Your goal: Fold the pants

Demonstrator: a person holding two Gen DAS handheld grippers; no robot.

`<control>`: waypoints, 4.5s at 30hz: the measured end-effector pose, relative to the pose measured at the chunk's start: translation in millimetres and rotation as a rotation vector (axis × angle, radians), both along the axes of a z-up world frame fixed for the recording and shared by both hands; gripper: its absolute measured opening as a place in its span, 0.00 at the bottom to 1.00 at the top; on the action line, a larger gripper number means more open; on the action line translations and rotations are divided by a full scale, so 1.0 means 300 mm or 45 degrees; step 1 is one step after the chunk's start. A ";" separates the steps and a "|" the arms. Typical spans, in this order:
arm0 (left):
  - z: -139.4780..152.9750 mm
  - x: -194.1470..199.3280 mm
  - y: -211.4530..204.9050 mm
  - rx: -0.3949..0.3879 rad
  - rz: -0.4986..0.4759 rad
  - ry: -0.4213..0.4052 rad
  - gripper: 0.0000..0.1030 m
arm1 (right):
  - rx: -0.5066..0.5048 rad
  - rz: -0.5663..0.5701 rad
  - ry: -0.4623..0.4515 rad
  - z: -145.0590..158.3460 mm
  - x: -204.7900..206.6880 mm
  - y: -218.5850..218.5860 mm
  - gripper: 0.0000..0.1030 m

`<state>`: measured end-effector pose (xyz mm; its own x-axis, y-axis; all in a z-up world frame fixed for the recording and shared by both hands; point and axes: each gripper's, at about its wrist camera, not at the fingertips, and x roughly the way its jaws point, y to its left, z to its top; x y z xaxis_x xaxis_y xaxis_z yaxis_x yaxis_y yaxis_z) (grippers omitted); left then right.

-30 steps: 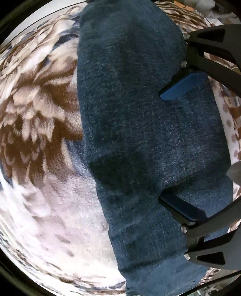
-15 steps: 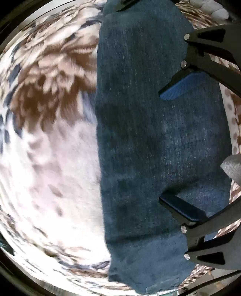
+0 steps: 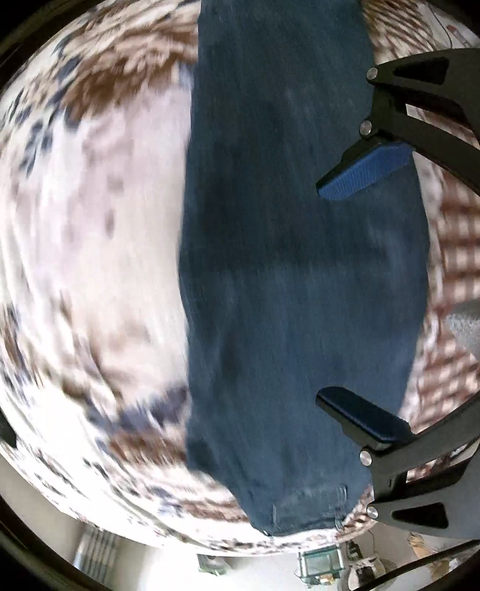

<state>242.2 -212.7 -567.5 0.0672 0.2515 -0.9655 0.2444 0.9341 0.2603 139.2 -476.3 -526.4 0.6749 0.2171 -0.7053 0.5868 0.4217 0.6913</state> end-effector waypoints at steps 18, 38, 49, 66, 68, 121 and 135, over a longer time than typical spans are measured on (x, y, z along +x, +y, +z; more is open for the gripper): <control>0.069 -0.004 0.912 0.100 0.474 0.018 1.00 | -0.499 0.770 0.258 -0.098 0.355 1.264 0.09; 0.092 -0.126 1.267 -0.004 0.869 0.018 1.00 | -0.238 1.024 0.429 -0.124 0.341 1.388 0.39; -0.054 -0.203 1.404 -0.742 1.353 -0.064 0.97 | -0.619 1.088 0.638 -0.203 0.358 1.502 0.68; -0.196 -0.245 1.541 -1.206 1.746 -0.440 0.56 | -0.772 1.071 0.988 -0.267 0.365 1.268 0.68; -0.182 -0.237 1.520 -1.167 1.733 -0.476 0.55 | -0.771 1.083 0.988 -0.278 0.361 1.263 0.68; 0.387 -0.028 0.631 -0.334 0.227 -0.714 0.19 | -0.659 0.867 0.992 -0.284 0.231 0.753 0.68; 0.314 -0.052 0.322 -0.287 0.043 -0.623 0.19 | -0.200 0.673 0.841 -0.369 0.076 0.294 0.69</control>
<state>226.6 -115.9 -473.3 0.5184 0.0515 -0.8536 0.1140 0.9851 0.1286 161.9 -388.0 -637.1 -0.0465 0.2545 -0.9659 0.5477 0.8152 0.1884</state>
